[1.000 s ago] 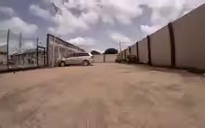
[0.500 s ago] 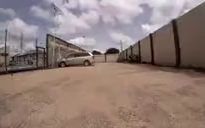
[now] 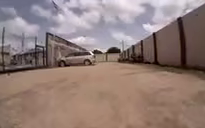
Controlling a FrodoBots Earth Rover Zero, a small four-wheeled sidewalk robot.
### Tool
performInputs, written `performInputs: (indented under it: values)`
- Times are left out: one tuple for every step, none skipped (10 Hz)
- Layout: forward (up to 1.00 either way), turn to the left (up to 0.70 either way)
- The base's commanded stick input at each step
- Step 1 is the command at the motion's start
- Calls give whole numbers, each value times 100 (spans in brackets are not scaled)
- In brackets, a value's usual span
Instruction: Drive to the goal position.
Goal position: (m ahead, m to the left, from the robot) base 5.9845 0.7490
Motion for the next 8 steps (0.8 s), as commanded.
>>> performInputs:
  values:
    - [85,0]
    - [85,0]
    - [85,0]
    - [85,0]
    - [85,0]
    - [85,0]
    - [85,0]
    - [85,0]
